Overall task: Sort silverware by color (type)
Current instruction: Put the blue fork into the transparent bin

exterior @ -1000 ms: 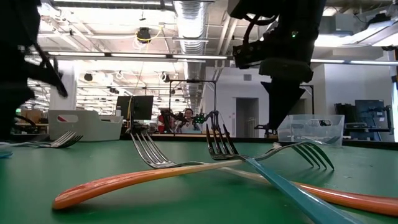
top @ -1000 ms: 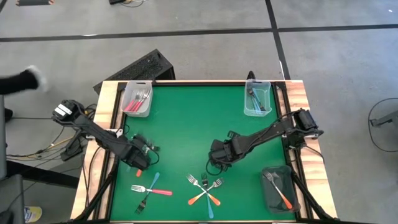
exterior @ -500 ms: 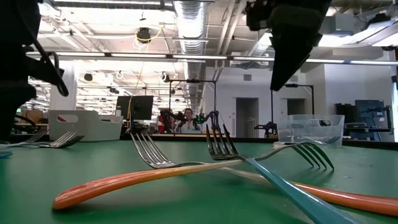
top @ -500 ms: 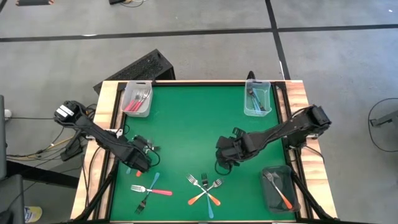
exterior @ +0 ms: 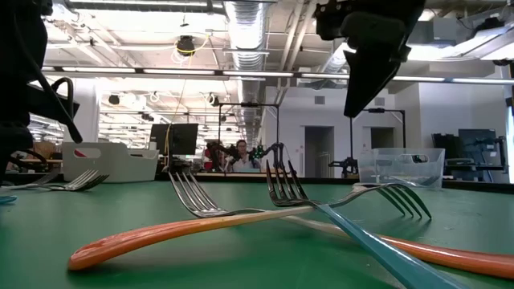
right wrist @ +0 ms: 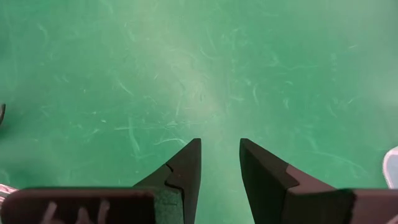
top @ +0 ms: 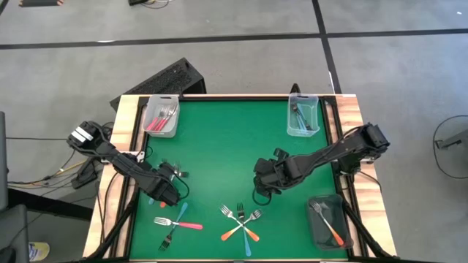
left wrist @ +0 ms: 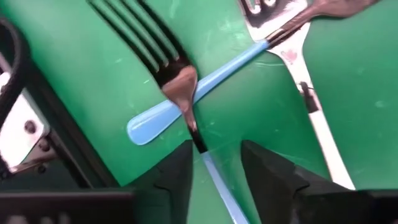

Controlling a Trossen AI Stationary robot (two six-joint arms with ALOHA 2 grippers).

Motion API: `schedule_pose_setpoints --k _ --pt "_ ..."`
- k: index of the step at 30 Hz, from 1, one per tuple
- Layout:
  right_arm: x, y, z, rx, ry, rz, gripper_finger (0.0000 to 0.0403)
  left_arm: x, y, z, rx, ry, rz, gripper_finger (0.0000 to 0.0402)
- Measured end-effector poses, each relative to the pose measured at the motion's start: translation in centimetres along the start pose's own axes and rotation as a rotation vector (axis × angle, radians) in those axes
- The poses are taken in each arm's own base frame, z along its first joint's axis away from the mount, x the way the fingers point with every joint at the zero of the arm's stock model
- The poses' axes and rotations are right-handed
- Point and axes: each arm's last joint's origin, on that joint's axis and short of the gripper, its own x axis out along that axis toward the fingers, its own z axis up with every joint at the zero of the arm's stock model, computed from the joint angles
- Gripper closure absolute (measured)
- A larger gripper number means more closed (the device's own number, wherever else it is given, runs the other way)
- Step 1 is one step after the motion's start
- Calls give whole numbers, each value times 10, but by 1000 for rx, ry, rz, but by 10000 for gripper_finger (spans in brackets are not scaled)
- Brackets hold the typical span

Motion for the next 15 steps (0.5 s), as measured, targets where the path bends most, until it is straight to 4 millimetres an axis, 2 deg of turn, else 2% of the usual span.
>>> schedule_pose_setpoints --k 7,11,15 --pt "-3 5 -3 19 -43 -27 269 0 -2 1 23 -21 -37 385" --pt "-6 9 -6 56 -88 -57 269 -1 -1 1 39 -38 -39 391" --pt "4 17 -7 109 -148 -99 269 -10 2 2 47 -83 -34 393"
